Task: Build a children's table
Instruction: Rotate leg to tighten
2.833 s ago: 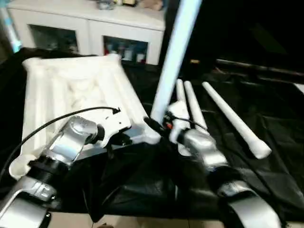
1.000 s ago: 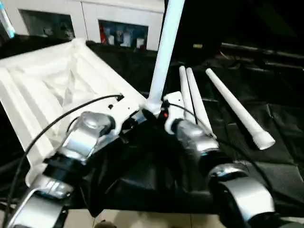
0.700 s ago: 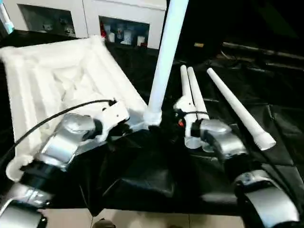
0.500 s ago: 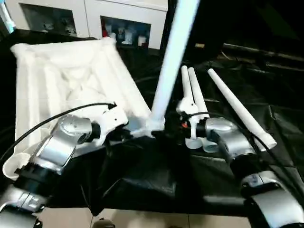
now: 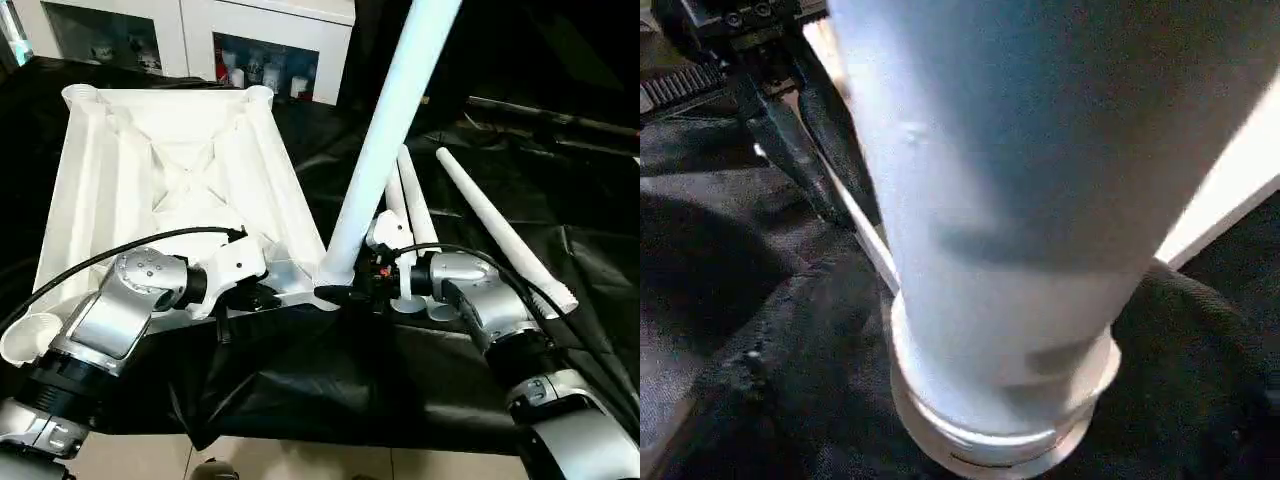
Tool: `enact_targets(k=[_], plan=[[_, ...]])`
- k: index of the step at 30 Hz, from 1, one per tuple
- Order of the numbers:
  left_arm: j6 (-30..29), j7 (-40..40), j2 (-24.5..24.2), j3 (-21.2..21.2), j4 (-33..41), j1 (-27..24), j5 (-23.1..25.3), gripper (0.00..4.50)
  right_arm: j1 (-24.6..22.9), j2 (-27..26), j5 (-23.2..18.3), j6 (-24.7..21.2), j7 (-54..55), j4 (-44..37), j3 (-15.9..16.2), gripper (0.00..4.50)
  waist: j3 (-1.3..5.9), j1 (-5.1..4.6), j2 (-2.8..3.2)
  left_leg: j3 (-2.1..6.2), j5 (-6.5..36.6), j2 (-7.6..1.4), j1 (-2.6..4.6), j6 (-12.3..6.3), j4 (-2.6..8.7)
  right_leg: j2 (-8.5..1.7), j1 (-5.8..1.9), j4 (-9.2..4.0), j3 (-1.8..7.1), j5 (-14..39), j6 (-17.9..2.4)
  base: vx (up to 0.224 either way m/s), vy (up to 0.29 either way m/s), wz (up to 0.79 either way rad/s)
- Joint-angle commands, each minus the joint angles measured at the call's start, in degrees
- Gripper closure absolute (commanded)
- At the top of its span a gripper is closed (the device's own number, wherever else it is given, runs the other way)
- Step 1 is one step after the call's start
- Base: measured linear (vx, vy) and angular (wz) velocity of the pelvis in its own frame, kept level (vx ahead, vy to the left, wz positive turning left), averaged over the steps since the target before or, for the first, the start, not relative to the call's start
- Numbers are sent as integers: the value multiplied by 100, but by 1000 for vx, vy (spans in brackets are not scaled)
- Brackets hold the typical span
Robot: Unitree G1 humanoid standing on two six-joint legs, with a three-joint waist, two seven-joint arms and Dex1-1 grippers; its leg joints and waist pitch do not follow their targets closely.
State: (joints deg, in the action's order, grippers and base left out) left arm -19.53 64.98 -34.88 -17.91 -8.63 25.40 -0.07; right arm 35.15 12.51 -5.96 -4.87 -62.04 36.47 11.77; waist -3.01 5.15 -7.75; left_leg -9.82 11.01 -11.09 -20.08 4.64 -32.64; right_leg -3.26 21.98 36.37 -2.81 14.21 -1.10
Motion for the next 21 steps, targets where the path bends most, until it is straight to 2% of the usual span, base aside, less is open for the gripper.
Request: enact_targets(k=[1,5,12,15,19,20,21], plan=[[4,202,52,-288,12,-129,19,450,-91,65,8,-24,25,-152,20,67,348,3,91,22,-521,-219,67,-470,253,-440,-319,-227,284,-1527,-1506,0,0,0],[-7,167,84,-298,15,-145,26,450,-130,48,34,-52,37,-174,51,101,348,12,84,23,-462,-221,66,-449,253,-446,-324,-231,285,-1451,-1494,0,0,0],[-8,117,92,-303,-2,-166,41,450,-247,-6,21,-121,104,-199,48,152,326,12,99,32,-69,-233,61,-264,267,-457,-307,-262,289,-900,-1420,0,0,0],[-12,96,101,-303,-24,-171,54,450,-314,-54,5,-153,261,-167,-11,172,321,15,125,37,8,-233,62,-197,271,-459,-302,-263,296,-827,-1388,0,0,0],[-97,-56,179,-275,-115,-147,101,450,-409,-226,14,-173,805,62,-189,178,311,10,136,35,232,-235,71,-62,288,-463,-281,-288,300,-619,-1356,0,0,0],[-148,-157,227,-254,-165,-123,132,450,-429,-293,10,-194,992,140,-252,178,308,4,134,39,291,-239,68,-35,297,-465,-284,-294,301,-524,-1345,0,0,0],[-189,-293,291,-235,-249,-79,185,450,-447,-379,2,-215,1207,234,-320,178,288,-2,143,53,575,-249,72,89,332,-480,-274,-349,293,31,-1254,0,0,0]])
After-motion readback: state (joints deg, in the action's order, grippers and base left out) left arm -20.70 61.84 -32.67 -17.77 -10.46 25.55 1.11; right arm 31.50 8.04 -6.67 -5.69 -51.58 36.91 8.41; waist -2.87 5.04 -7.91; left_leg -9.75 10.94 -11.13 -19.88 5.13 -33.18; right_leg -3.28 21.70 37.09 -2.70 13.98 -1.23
